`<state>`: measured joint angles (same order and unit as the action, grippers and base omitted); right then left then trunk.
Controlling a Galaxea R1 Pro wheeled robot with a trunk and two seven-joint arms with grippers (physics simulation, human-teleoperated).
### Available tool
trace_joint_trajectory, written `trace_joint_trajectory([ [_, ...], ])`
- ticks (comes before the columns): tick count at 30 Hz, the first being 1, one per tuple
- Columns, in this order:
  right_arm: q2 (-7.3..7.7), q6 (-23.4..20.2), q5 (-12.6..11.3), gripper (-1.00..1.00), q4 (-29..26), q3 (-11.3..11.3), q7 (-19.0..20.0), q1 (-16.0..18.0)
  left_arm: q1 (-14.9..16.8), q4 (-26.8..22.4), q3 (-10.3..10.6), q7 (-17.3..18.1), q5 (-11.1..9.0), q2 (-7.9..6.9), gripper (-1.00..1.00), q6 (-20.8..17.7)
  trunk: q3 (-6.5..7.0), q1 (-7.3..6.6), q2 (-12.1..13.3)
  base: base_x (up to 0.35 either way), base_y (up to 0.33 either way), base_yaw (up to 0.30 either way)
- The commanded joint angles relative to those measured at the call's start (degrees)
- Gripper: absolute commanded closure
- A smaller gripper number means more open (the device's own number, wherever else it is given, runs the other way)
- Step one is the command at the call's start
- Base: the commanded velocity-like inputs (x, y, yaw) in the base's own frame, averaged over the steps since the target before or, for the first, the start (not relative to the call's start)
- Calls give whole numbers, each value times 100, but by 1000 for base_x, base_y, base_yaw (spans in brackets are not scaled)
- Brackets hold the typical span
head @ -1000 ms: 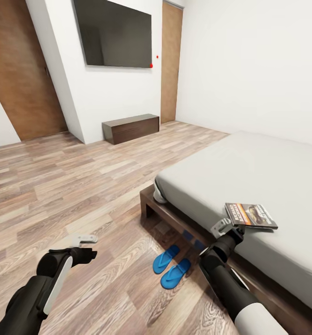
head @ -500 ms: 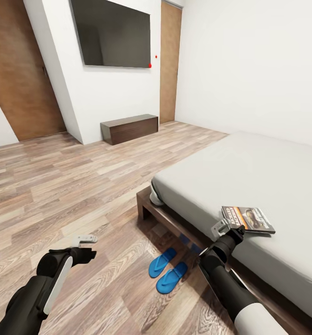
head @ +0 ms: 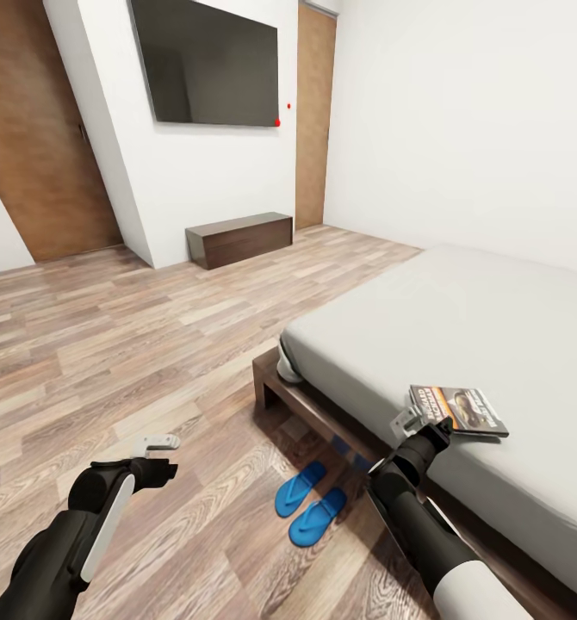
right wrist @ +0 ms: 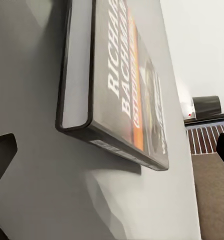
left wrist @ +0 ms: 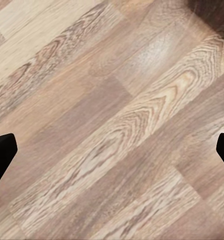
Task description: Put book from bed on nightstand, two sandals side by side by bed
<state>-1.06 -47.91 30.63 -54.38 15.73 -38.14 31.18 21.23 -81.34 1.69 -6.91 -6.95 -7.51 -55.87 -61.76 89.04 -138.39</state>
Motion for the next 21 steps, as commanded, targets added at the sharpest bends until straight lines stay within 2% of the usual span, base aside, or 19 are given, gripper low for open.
trace_joint_trajectory([
  [1, 1, -25, -4, -100, 2, 9, -16, 3, 3, -5, 13, -59, -61, -5, -100, -21, 13, -24, 40, 1, 0, 0],
  [4, 1, -25, -5, -100, 5, 9, -12, 3, 2, -12, 17, -63, -61, 4, -100, -21, 13, -24, 40, 0, 0, 0],
  [7, 1, -25, -1, -100, 6, 9, -10, 2, 2, -36, 16, -60, -61, 19, -100, -21, 67, -90, 160, 0, 0, 0],
  [12, 1, -25, 3, -100, 7, 9, -10, 2, 1, -62, 18, -65, -56, 89, -100, -21, 67, -90, 160, 0, 0, 0],
  [21, 1, -25, 4, -100, 7, 9, -17, 4, 1, -67, 23, -140, -58, 109, -100, -21, 67, -90, 160, 0, 0, 0],
])
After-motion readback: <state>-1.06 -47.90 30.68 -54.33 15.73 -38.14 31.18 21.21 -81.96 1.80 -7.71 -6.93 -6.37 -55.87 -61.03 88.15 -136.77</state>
